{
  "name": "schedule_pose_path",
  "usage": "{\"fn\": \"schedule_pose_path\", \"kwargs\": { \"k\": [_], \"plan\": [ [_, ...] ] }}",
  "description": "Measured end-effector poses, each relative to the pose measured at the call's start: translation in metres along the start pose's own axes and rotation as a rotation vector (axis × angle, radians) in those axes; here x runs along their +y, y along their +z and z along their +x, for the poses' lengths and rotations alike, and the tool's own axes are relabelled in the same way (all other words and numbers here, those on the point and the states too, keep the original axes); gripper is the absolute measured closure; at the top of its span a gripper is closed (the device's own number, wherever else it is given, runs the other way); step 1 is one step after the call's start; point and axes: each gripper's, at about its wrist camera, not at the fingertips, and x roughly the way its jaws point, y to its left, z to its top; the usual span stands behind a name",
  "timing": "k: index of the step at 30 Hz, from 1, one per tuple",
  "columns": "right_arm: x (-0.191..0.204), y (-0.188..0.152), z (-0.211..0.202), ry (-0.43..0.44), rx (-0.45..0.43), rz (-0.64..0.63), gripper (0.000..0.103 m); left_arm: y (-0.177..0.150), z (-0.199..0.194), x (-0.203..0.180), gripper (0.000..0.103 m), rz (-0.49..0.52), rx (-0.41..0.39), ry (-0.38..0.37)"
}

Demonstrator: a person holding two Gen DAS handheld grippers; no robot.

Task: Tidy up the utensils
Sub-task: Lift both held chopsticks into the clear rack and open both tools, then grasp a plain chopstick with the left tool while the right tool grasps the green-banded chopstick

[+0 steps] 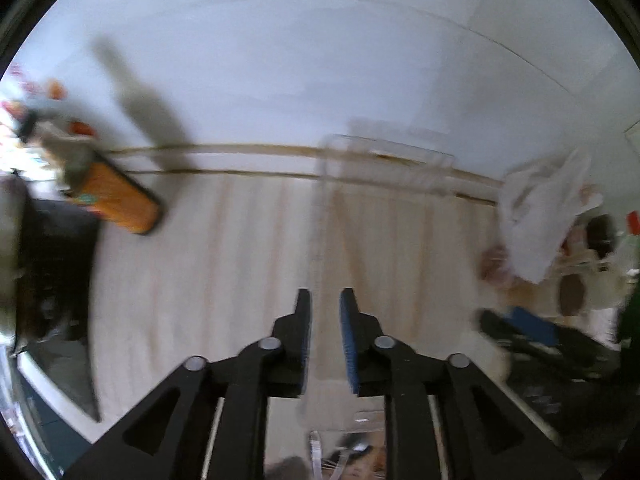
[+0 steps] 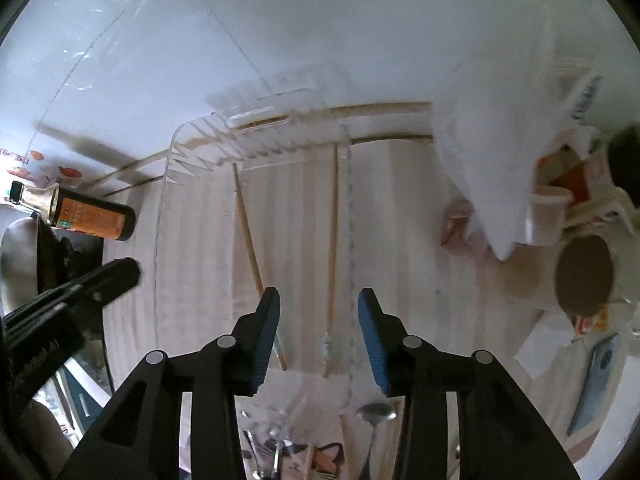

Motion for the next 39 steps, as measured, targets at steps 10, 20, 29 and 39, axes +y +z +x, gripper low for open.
{"fn": "schedule_pose_path", "kwargs": {
  "k": [10, 20, 29, 39],
  "plan": [
    [-0.031, -0.072, -0.061, -0.093, -0.239, 0.049, 0.028, -0.059, -0.044, 0.018, 0.000, -0.017, -0.224, 0.104],
    [-0.073, -0.143, -0.067, -0.107, -0.235, 0.154, 0.029, -0.129, -0.017, 0.028, 0.000, 0.002, -0.129, 0.110],
    [-0.102, -0.195, -0.018, -0.084, -0.051, 0.198, 0.065, -0.205, 0.037, -0.015, 0.029, 0.112, 0.117, -0.002],
    [-0.121, -0.228, 0.004, -0.067, 0.046, 0.233, 0.073, -0.241, 0.098, -0.078, 0.064, 0.248, 0.309, -0.072]
  ]
}}
